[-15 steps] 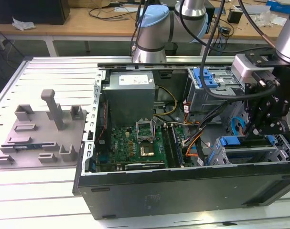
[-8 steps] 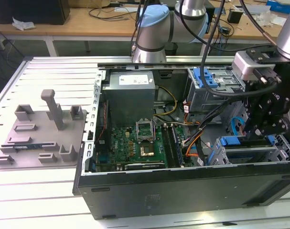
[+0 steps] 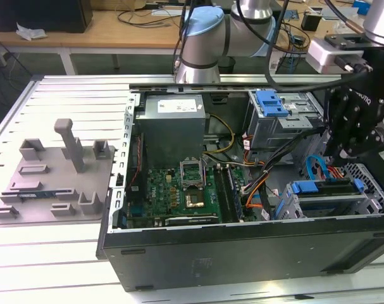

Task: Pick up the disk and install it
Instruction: 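Insert the second disk wire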

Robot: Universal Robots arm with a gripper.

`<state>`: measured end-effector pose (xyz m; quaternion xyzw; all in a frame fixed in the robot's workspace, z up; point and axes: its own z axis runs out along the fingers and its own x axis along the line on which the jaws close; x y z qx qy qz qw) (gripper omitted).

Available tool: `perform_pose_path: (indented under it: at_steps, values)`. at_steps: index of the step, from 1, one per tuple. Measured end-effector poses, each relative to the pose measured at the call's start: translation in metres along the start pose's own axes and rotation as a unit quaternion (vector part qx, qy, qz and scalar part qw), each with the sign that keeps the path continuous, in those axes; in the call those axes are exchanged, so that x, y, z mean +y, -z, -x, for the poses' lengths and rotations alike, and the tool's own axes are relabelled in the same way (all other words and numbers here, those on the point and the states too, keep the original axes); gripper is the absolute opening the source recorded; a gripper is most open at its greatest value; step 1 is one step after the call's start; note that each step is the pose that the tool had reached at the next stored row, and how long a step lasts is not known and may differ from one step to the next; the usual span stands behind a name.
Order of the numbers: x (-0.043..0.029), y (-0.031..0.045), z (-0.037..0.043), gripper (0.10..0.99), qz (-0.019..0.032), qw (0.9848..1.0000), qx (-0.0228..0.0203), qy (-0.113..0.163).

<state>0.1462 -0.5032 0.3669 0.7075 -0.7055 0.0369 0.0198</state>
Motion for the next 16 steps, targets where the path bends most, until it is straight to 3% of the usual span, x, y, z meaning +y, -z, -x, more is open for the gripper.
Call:
perform_pose_path:
  at_steps: [2, 5, 16]
  values:
    - [0.0, 0.0002, 0.0022, 0.282, 0.0, 1.0, 0.0028, 0.0]
    - [0.0, 0.0004, 0.0041, 0.106, 0.0, 1.0, 0.0052, 0.0]
    - [0.0, 0.0004, 0.0047, 0.106, 0.0, 1.0, 0.0059, 0.0]
